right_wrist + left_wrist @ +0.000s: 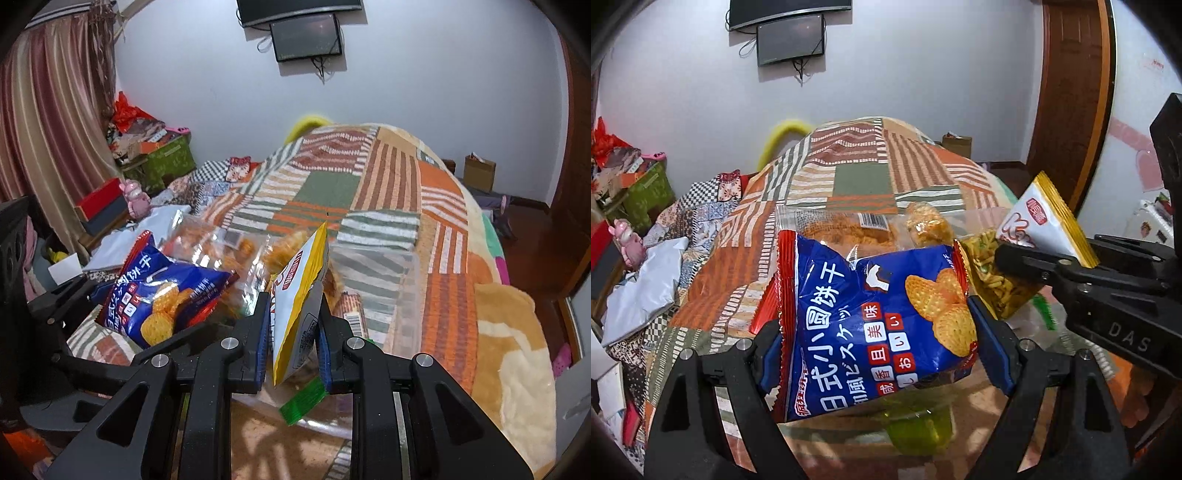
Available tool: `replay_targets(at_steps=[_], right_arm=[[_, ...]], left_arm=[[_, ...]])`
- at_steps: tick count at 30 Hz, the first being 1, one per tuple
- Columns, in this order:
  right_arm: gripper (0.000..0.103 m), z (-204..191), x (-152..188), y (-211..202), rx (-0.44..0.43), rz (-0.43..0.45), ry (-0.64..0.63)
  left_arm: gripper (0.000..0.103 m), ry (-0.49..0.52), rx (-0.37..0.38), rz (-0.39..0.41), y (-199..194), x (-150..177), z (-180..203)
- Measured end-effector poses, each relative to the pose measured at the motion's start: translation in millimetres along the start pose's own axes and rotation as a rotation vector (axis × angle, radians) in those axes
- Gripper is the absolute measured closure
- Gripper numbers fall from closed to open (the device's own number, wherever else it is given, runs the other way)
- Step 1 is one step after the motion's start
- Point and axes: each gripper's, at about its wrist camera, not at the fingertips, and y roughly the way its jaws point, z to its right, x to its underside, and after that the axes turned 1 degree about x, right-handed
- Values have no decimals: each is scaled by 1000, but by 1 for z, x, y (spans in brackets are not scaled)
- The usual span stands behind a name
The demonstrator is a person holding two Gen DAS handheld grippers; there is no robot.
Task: Organize snacks
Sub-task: 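Carry the blue biscuit bag and Kaka bag into the clear box and release both, then grasp the wrapped cream bun with the left gripper while the right grasps the green jelly cup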
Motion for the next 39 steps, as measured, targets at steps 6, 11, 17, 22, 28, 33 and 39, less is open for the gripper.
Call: replay_targets(at_steps=[6,11,17,22,28,33,39], right_arm=[[81,1,-1,11,1,-32,1],[58,-8,0,3,97,-16,-63],[45,-5,-2,-16,111,25,-68],[45,-4,0,-30,102,43,-57],[45,-8,9,-46,71,56,-43],[45,-15,20,-52,50,44,-45],[45,-26,40,-53,5,6,-31]], left_arm=[[16,31,-24,18,3,1,6],[8,77,-52,2,8,4,13],[8,13,13,-54,9,6,6],[8,-15,47,-43,-9,6,1],[8,-20,56,-31,-35,12,-4],[7,-41,70,-64,-49,27,-13],[8,-51,71,-105,-57,47,-17]])
